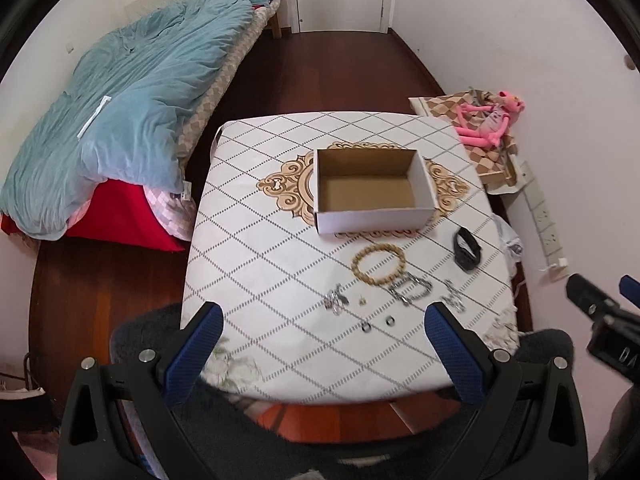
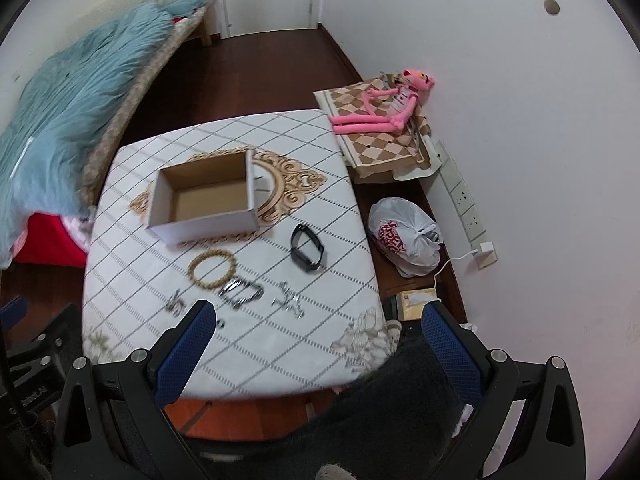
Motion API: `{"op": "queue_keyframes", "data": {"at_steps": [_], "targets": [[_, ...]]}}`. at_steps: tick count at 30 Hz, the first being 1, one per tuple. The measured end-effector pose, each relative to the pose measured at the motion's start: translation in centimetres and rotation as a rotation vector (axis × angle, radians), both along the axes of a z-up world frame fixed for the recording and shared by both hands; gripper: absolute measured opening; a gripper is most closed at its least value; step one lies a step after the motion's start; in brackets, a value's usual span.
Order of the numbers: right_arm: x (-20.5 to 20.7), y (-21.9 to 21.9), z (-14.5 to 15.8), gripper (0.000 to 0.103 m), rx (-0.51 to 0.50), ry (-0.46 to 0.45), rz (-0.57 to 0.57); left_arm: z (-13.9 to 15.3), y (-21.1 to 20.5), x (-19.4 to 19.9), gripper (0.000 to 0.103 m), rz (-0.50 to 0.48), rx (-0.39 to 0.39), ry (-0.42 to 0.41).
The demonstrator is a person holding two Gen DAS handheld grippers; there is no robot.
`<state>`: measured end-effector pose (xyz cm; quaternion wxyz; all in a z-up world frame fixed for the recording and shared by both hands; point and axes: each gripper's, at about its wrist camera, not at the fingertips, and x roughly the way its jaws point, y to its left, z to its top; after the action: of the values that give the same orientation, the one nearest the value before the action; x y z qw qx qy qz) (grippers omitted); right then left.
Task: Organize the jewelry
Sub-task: 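Grasp the black watch band with the right tool while the left tool grasps the wooden bead bracelet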
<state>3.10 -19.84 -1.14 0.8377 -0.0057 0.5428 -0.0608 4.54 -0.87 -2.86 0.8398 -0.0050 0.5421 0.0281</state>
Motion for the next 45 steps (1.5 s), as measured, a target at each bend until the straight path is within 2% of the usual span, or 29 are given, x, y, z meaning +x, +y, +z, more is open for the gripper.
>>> {"op": "queue_keyframes", "data": {"at_steps": [4, 9, 14, 19, 24, 27, 29, 30, 33, 35, 37, 38, 42, 45], "targets": [[3.3, -1.2, -3.9, 0.103, 0.015, 0.048, -0.028, -3.3, 0.3, 2.7, 0.103, 0.004, 0.025, 0.034], [7.6, -1.6, -10.3, 0.103, 0.040, 0.138, -0.001, -8.3, 0.1, 6.1, 0.103, 0.004, 0.040, 0.097], [11.3, -1.4, -16.1, 0.103, 0.034, 0.206, 0.034, -13.8, -0.5, 8.6, 0.103, -0.007, 0.050, 0.203], [13.3, -0.7, -20.3, 0.103, 0.020, 0.269, 0.052, -18.4, -0.8, 10.3, 0.102, -0.012, 0.013, 0.309], [14.2, -0.9, -22.6, 0.103, 0.043, 0.296, 0.039, -20.3, -0.7, 11.2, 0.099, -0.023, -0.038, 0.324], [14.4, -1.1, -23.1, 0.103, 0.059, 0.298, 0.034, -20.9, -1.3, 11.6, 0.078, -0.049, -0.053, 0.324], [14.4, -1.1, -23.4, 0.103, 0.061, 0.301, 0.034, -21.4, -1.7, 11.7, 0.060, -0.071, -0.056, 0.341], [14.4, -1.1, -23.5, 0.103, 0.064, 0.303, 0.034, -21.7, -2.0, 11.6, 0.056, -0.083, -0.055, 0.350], [14.6, -1.4, -23.9, 0.101, 0.066, 0.304, 0.035, -21.3, -2.6, 11.0, 0.044, -0.129, -0.033, 0.306], [14.8, -1.4, -24.0, 0.095, 0.067, 0.302, 0.040, -20.9, -2.6, 10.5, 0.006, -0.148, -0.049, 0.289], [15.0, -1.4, -24.3, 0.088, 0.069, 0.305, 0.041, -20.8, -2.1, 10.3, 0.006, -0.144, -0.089, 0.296], [15.1, -1.4, -24.5, 0.079, 0.071, 0.308, 0.042, -20.6, -1.9, 10.1, 0.006, -0.141, -0.099, 0.292], [15.0, -1.0, -24.5, 0.052, 0.078, 0.295, 0.060, -19.6, -0.6, 9.1, 0.006, -0.134, -0.115, 0.262], [14.7, -0.5, -24.1, 0.045, 0.083, 0.275, 0.070, -18.3, 0.5, 7.9, 0.006, -0.127, -0.135, 0.240]]}}
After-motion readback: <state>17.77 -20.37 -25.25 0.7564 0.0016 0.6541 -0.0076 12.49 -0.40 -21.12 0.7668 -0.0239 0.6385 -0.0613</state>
